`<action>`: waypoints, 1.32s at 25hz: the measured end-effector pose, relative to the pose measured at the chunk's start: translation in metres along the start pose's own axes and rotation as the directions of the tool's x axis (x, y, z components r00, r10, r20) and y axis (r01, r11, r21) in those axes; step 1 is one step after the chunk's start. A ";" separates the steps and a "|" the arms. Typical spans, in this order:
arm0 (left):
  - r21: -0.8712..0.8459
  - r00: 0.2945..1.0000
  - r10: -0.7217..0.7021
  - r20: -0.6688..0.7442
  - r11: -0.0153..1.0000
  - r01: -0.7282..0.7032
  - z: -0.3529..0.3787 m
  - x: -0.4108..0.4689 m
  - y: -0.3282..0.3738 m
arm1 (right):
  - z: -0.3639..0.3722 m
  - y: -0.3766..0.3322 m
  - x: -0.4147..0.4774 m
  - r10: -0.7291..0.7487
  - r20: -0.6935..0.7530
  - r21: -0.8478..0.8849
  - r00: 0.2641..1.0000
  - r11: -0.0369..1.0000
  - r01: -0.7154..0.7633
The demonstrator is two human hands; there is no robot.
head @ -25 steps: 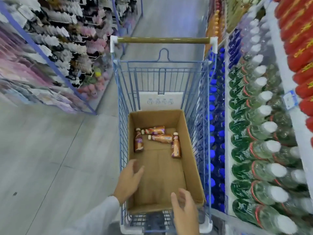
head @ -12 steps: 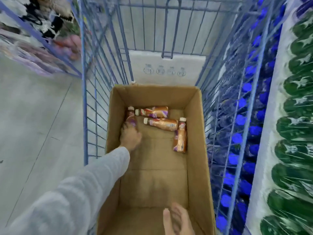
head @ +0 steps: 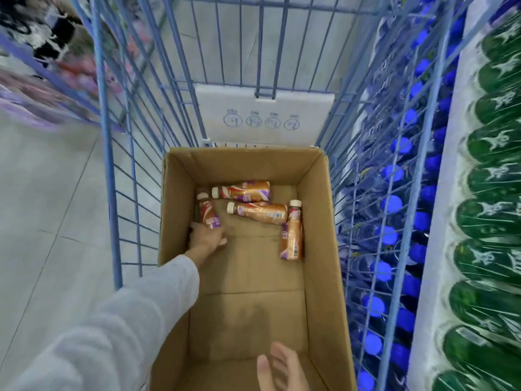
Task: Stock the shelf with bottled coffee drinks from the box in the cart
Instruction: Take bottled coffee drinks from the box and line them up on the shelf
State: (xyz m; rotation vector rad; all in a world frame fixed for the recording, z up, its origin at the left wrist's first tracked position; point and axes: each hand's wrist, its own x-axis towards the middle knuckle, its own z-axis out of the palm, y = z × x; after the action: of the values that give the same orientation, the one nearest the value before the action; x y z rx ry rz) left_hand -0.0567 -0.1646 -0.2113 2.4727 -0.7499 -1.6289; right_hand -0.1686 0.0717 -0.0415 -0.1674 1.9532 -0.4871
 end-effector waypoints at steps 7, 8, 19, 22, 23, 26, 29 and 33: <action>-0.252 0.990 0.119 0.072 0.963 -0.097 -0.020 -0.104 -0.074 | 0.010 -0.078 0.113 -0.203 -0.061 -0.277 0.977 0.944 0.179; -0.244 0.990 0.121 0.070 0.965 -0.101 -0.025 -0.118 -0.083 | 0.017 -0.090 0.135 -0.202 -0.082 -0.318 0.976 0.933 0.167; -0.108 0.984 0.154 0.085 0.984 -0.145 -0.056 -0.141 -0.115 | 0.083 -0.070 0.239 -0.201 -0.356 -0.506 0.913 0.862 -0.007; -0.096 0.981 0.164 0.103 0.983 -0.154 -0.054 -0.144 -0.115 | 0.085 -0.064 0.247 -0.118 -0.372 -0.274 0.921 0.962 0.012; -0.089 0.979 0.168 0.111 0.983 -0.159 -0.055 -0.148 -0.113 | 0.084 -0.062 0.246 -0.094 -0.353 -0.221 0.931 0.975 0.014; -0.078 0.969 0.204 0.137 0.978 -0.195 -0.063 -0.165 -0.103 | 0.070 -0.060 0.221 0.056 -0.229 0.007 0.972 0.998 -0.056; -0.078 0.955 0.251 0.155 0.967 -0.242 -0.080 -0.195 -0.091 | 0.045 -0.060 0.153 0.096 -0.086 0.175 0.992 0.981 -0.080; -0.095 0.926 0.356 0.129 0.934 -0.346 -0.108 -0.247 -0.084 | 0.001 -0.061 0.030 -0.039 0.041 0.265 0.998 0.964 0.026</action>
State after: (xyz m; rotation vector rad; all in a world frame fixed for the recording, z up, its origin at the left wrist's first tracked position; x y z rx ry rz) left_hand -0.0089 -0.0017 0.0149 2.0390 -1.0627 -1.6727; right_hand -0.1870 0.0061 -0.0417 -0.0396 1.8225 -0.7533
